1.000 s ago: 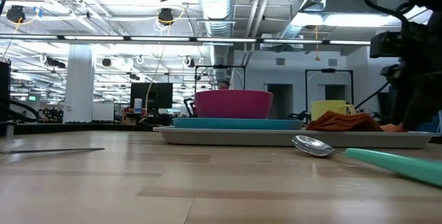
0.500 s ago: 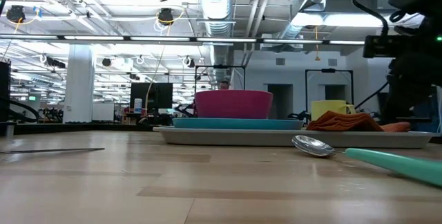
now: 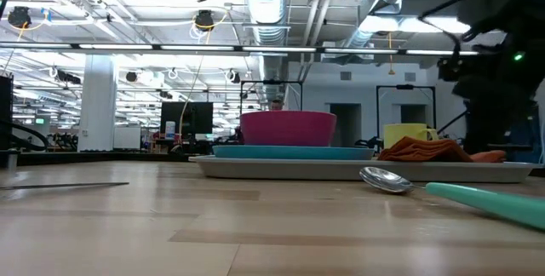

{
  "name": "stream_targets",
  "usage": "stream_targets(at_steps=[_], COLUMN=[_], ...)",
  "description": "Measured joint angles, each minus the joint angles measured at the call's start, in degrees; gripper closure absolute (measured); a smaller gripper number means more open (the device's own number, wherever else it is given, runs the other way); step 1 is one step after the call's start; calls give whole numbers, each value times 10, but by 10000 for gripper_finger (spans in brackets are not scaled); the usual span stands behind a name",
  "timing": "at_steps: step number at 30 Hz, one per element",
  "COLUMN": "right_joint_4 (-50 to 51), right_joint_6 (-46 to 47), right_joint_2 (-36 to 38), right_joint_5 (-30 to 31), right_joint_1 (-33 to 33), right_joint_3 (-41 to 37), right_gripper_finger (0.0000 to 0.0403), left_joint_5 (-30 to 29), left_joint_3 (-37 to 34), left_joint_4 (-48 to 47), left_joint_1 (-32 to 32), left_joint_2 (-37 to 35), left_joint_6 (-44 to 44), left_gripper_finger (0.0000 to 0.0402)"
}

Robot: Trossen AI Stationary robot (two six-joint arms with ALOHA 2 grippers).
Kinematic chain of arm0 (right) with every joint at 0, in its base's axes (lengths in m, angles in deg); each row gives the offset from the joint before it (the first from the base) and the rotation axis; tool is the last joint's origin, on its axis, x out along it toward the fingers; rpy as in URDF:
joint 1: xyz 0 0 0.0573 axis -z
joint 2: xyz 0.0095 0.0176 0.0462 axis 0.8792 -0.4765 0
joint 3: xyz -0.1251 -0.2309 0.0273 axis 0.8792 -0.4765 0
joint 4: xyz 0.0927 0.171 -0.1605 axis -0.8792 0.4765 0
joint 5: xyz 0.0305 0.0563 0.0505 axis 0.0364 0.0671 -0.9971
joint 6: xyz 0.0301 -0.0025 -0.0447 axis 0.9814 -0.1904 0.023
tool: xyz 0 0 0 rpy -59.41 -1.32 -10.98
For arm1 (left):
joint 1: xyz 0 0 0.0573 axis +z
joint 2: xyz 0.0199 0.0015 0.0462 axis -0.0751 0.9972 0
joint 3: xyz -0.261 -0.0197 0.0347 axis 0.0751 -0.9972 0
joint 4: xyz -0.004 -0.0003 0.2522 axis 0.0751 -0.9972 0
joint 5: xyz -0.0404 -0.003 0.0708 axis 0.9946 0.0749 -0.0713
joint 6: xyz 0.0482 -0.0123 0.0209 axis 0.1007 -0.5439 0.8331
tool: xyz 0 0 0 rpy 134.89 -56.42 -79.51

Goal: Set up tray
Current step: Put the orange napkin on top of the gray tray to the right of the blue plate

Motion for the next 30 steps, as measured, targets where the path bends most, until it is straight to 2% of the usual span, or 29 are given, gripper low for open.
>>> stream_targets(at_steps=[3, 6, 12, 16, 22, 26, 30], right_joint_4=[-13, -8, -15, -17, -38, -59, -55], right_joint_6=[-1, 2, -35, -139, -303, -346, -352], right_joint_2=[-35, -73, -119, -119, -125, -126, -126], right_joint_5=[-28, -31, 9, 56, 77, 86, 91], right_joint_1=[25, 37, 72, 94, 133, 158, 186], right_joint_3=[0, 0, 3, 0, 1, 1, 1], right_gripper_finger=[402, 402, 402, 403, 403, 403, 403], left_joint_5=[0, 0, -2, -5, -1, -1, -1], left_joint_3=[0, -6, -29, -38, -39, -39, -39], left_joint_4=[0, -1, -1, 0, 1, 1, 0], left_joint_1=[0, 0, 1, 1, 1, 1, 1], left_joint_2=[0, 0, 0, 0, 0, 0, 0], left_joint_6=[1, 1, 2, 4, 3, 4, 2], left_gripper_finger=[278, 278, 278, 278, 278, 278, 278])
